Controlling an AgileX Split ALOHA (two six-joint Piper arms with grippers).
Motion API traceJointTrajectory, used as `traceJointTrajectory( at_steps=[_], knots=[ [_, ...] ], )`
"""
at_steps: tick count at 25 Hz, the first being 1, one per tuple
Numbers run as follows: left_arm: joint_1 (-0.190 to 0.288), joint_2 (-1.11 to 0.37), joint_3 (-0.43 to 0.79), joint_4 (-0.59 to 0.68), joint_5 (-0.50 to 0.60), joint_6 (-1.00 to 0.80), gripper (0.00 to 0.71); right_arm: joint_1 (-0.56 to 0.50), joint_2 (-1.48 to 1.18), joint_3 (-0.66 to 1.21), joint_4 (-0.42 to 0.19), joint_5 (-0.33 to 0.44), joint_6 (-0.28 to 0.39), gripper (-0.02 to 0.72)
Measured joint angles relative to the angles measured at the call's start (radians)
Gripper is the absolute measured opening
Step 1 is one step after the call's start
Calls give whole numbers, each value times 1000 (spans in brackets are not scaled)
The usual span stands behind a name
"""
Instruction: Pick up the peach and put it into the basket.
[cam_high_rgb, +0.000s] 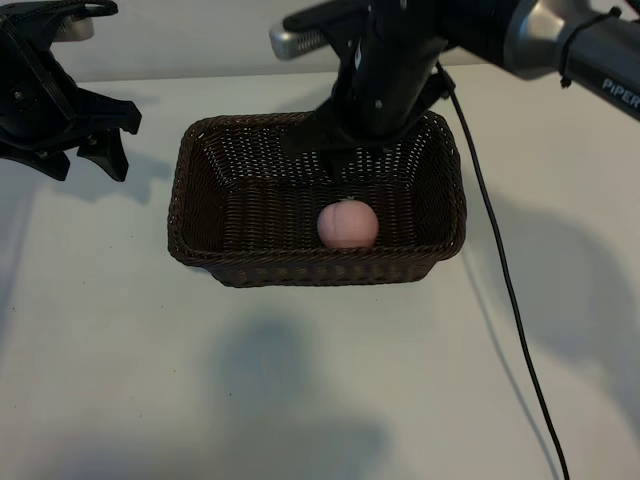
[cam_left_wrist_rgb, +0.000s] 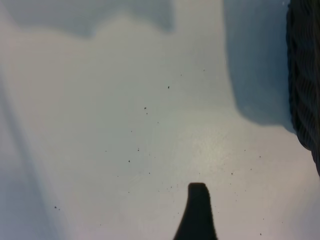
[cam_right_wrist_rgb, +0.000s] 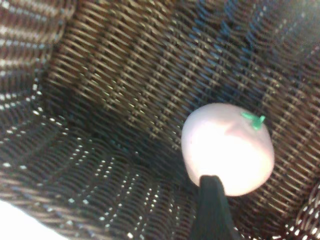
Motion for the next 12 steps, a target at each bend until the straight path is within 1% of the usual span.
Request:
traceJointTrajectory(
  at_steps=[3, 6, 8, 12],
  knots=[
    [0, 0, 0, 0, 0, 0, 596, 0, 0, -60, -6, 56, -1, 494],
    [0, 0, 0, -1, 0, 0, 596, -1, 0, -101, -36, 96, -1, 489],
    [0, 0, 0, -1, 0, 0, 596, -6, 0, -114, -57, 104, -1, 488],
    [0, 0, 0, -1, 0, 0, 596, -44, 0, -118, -72, 109, -1, 488]
  ],
)
